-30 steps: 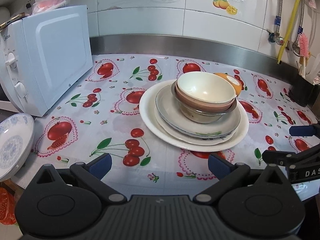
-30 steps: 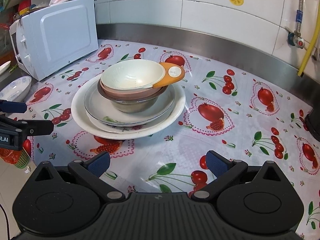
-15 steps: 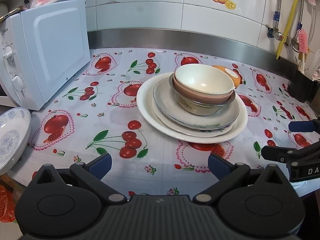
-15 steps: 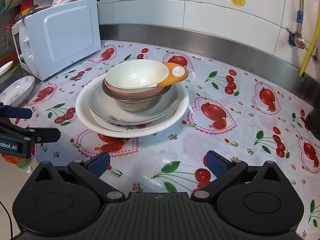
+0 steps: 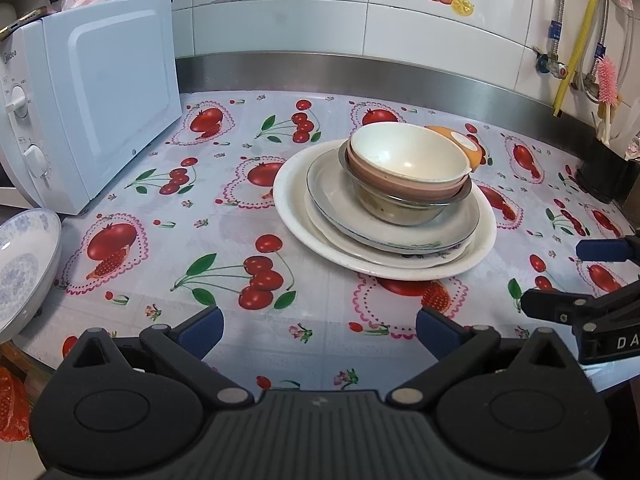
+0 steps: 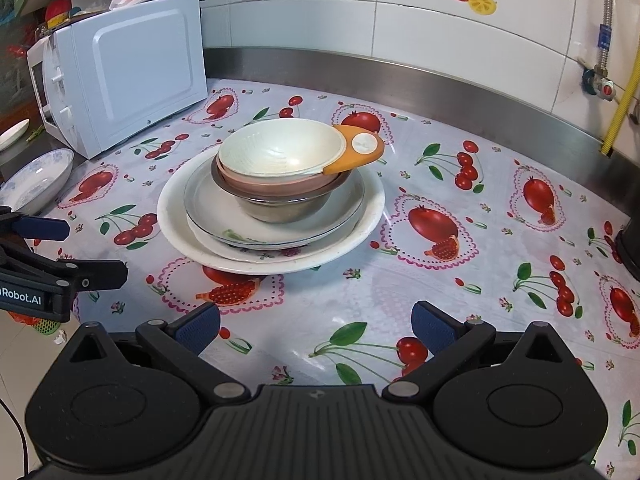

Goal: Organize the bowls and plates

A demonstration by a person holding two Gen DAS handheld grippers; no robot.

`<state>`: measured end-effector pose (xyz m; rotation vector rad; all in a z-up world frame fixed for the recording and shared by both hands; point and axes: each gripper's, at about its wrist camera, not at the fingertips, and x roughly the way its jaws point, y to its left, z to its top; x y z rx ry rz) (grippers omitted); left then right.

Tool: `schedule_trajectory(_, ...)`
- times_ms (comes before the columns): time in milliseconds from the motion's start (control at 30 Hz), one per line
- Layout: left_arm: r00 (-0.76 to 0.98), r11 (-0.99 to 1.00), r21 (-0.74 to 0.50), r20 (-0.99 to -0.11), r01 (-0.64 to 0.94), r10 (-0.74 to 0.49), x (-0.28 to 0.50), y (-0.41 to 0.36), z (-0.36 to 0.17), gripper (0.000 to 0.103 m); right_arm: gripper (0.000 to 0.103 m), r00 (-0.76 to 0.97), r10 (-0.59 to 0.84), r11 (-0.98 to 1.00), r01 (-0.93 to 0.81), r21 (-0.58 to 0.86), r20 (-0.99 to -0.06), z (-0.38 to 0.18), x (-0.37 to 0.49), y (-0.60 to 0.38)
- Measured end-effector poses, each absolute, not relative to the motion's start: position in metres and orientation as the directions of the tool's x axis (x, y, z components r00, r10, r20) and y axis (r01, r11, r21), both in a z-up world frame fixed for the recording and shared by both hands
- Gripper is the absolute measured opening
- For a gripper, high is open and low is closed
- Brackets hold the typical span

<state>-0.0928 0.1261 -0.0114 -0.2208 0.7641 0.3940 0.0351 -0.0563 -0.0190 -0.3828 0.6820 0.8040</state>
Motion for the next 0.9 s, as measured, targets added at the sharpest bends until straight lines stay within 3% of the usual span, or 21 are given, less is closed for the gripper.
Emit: schedule_trajectory(900,0.65,0.904,-0.048,-0.711,-0.426,0.268,-0.0933,0.1263,-0.0119,0.103,0.007,0.494,0.532,0.635,-0.77,-0.062,-0.687,-0.0195,0.0306,-0.0515)
